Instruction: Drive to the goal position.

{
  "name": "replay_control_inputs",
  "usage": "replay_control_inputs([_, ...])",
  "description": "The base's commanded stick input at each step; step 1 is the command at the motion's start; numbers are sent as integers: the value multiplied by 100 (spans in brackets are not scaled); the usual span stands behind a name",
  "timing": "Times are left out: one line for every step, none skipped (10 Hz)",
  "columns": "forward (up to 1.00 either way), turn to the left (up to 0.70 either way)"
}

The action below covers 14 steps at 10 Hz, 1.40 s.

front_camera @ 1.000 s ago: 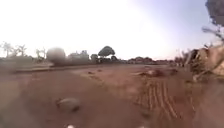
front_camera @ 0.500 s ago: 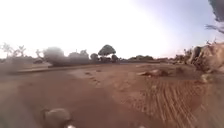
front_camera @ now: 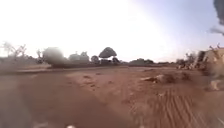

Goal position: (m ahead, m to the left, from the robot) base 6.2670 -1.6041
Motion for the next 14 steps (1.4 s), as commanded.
replay_control_inputs([67, 0])
replay_control_inputs([67, 0])
replay_control_inputs([67, 0])
replay_control_inputs([67, 0])
replay_control_inputs([67, 0])
replay_control_inputs([67, -34])
replay_control_inputs([67, -32])
replay_control_inputs([67, -8])
replay_control_inputs([67, -2])
replay_control_inputs([68, 0])
replay_control_inputs([68, 0])
replay_control_inputs([68, 0])
replay_control_inputs([68, 0])
replay_control_inputs([68, 0])
